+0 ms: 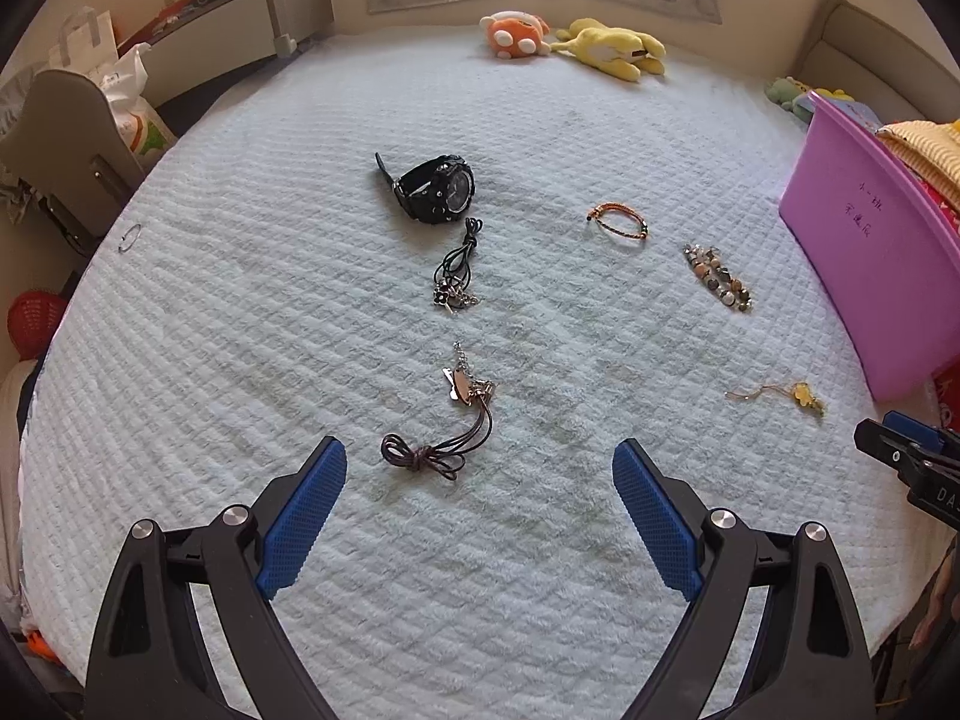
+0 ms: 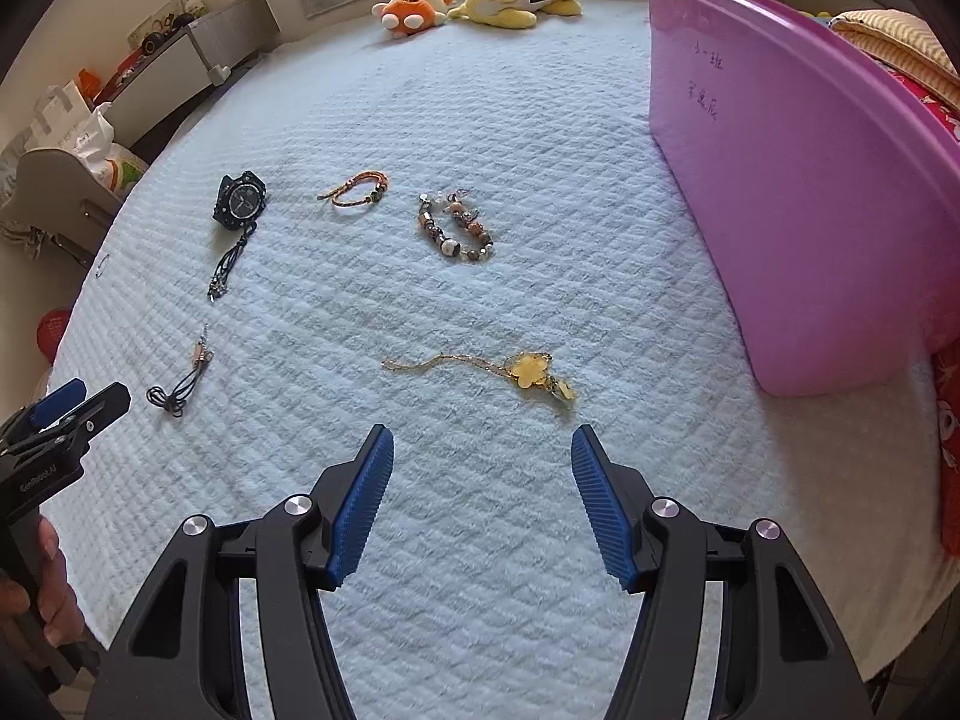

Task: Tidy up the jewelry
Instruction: 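Lower the left tool to the brown leather-cord pendant while the right tool approaches the yellow flower chain, then close the left tool on the leather-cord pendant while the right tool grips the flower chain, then lift and carry the pendant and flower chain in both tools over the pink tub, then open both tools to drop the pendant and flower chain into the tub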

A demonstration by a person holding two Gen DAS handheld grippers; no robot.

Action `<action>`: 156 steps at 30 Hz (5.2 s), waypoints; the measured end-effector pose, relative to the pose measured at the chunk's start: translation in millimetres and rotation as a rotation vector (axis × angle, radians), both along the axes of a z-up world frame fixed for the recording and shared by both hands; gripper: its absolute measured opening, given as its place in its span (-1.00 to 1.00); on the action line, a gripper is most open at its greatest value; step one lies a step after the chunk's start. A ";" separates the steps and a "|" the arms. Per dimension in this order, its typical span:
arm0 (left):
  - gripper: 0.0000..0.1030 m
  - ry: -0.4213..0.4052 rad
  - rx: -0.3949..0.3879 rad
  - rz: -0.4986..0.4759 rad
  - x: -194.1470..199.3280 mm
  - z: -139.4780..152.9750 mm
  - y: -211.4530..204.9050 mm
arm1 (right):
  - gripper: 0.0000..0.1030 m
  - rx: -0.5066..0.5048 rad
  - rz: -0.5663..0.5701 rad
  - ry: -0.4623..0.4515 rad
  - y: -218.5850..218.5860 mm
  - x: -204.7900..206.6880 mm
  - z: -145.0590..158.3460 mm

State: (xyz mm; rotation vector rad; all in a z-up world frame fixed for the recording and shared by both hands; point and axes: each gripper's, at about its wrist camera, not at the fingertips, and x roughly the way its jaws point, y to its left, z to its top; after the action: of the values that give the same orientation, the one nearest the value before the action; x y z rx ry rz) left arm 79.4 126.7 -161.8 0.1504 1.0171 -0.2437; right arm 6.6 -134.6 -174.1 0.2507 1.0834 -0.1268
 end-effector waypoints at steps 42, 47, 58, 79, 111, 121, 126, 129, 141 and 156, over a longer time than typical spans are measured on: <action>0.72 -0.084 0.045 -0.025 49.4 -84.8 -19.5 | 0.15 -0.102 0.009 -0.093 -14.2 35.6 -76.1; 0.72 -0.085 0.047 -0.036 58.9 -87.7 -27.2 | 0.15 -0.135 0.018 -0.099 -10.1 38.0 -78.7; 0.10 -0.111 0.054 -0.110 51.1 -89.3 -40.1 | 0.03 -0.173 0.034 -0.097 -0.6 40.2 -79.6; -0.86 -0.024 0.008 -0.152 21.1 -56.1 -38.5 | -0.80 -0.052 0.051 -0.060 15.9 22.2 -48.9; -0.87 -0.082 -0.057 -0.307 -19.3 164.1 -16.8 | -0.80 0.017 -0.070 -0.107 49.7 -38.5 164.3; -0.87 -0.114 -0.102 -0.425 -31.7 228.1 -49.8 | -0.80 -0.020 -0.159 -0.165 21.8 -67.4 240.4; -0.87 -0.119 -0.160 -0.473 -37.6 252.4 -92.4 | -0.80 -0.043 -0.206 -0.200 -17.3 -80.5 267.9; -0.87 -0.118 -0.202 -0.482 -41.3 265.5 -125.2 | -0.80 -0.058 -0.215 -0.215 -45.7 -85.4 279.3; -0.87 -0.118 -0.235 -0.393 -43.2 288.8 -279.1 | -0.80 -0.014 -0.076 -0.244 -190.5 -58.3 294.0; -0.87 -0.010 -0.161 -0.279 -5.0 260.7 -422.4 | -0.80 0.079 0.105 -0.163 -302.9 10.8 262.2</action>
State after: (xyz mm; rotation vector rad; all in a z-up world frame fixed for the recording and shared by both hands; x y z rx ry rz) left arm 74.4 -295.7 98.9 0.1469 0.9607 -0.5765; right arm 17.4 -437.5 88.1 0.2701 0.9380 0.0308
